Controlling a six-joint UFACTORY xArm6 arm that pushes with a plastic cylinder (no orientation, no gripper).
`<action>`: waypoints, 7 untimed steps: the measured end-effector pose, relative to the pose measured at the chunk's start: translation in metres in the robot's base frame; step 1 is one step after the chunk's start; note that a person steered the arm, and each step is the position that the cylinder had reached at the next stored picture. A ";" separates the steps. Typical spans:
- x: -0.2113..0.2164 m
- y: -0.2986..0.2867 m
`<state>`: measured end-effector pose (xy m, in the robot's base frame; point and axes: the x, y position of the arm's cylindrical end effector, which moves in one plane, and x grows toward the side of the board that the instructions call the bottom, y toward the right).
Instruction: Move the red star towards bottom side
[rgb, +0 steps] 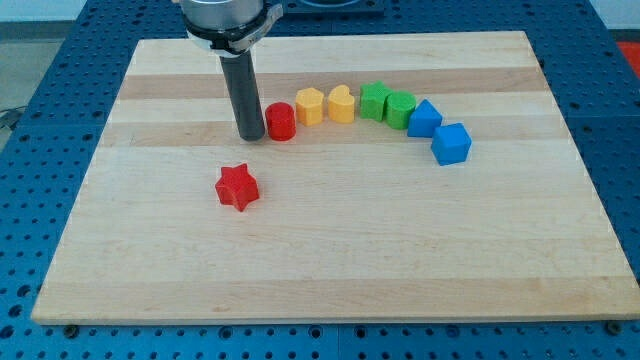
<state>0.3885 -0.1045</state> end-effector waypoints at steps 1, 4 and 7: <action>0.049 0.000; 0.106 -0.002; 0.151 -0.002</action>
